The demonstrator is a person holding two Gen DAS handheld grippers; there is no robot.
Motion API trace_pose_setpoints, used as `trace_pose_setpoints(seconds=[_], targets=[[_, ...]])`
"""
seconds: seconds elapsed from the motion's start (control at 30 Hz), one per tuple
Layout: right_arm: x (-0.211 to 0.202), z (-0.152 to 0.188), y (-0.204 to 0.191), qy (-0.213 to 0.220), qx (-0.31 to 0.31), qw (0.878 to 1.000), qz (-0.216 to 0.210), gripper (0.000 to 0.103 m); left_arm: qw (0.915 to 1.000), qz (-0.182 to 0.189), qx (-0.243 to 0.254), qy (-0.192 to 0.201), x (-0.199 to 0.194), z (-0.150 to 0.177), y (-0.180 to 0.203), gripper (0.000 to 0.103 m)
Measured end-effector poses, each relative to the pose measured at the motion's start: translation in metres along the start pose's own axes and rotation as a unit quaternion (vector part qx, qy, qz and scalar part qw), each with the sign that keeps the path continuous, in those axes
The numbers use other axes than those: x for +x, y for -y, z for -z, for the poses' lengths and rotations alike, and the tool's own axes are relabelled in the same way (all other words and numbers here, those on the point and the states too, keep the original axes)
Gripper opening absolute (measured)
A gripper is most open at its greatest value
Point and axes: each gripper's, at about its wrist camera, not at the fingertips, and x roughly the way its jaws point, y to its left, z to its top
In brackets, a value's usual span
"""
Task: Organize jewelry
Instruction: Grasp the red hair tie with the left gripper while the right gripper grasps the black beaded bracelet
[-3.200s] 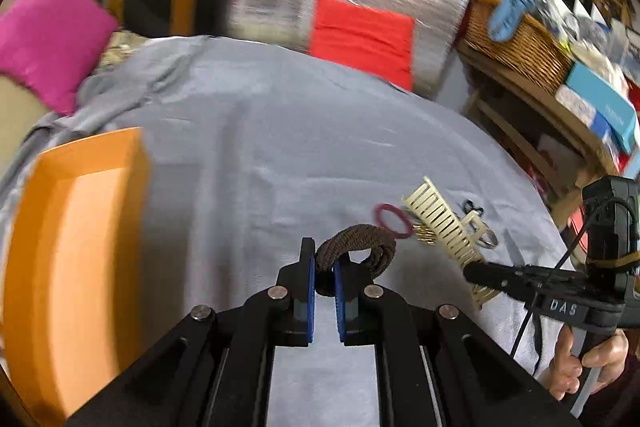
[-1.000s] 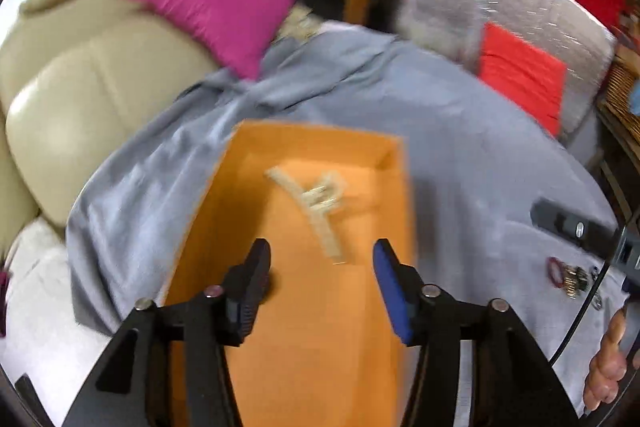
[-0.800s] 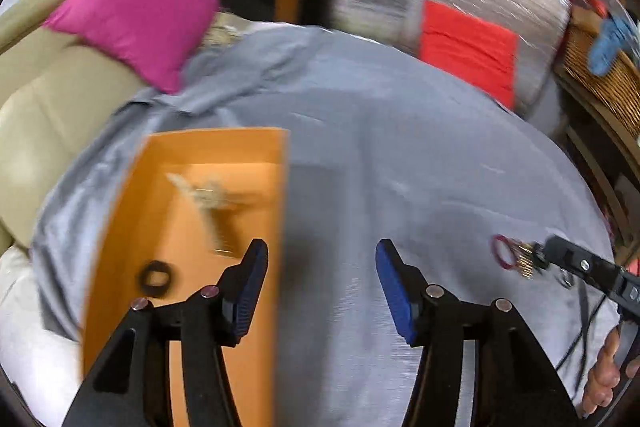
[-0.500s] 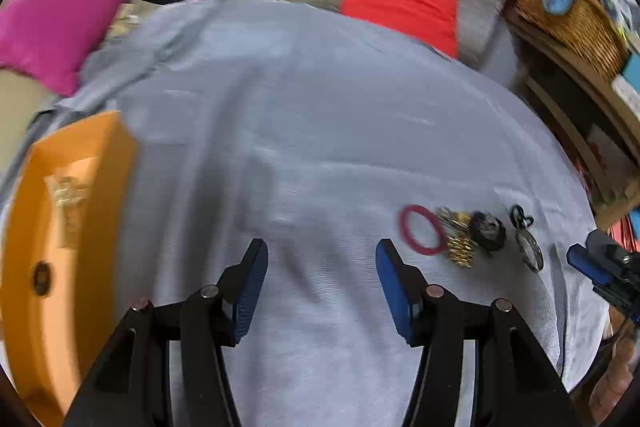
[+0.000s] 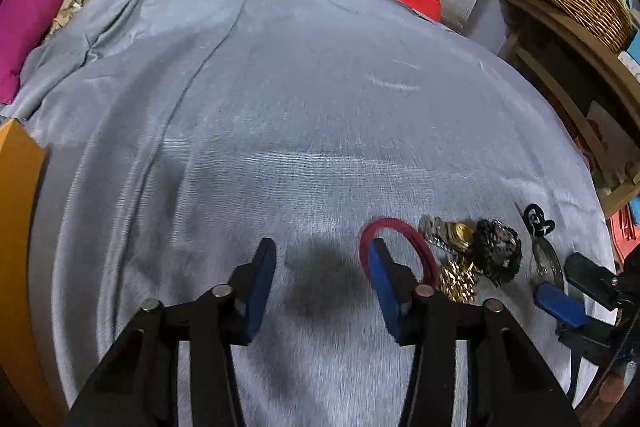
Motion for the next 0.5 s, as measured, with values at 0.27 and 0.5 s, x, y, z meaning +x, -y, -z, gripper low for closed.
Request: trace_pose_setpoints(seconds=[0.27,0.5], targets=[[0.011,-0.011,0.014,0.027,0.042,0.998,0.040,0.035,0.9997,0.010,0.022,0.001,0.013,0.000,0.013,0.016],[0.020,-0.019,0.011,0.043,0.036,0.997,0.052,0.015,0.9990,0.011,0.041,0.011,0.013,0.002,0.018,0.005]])
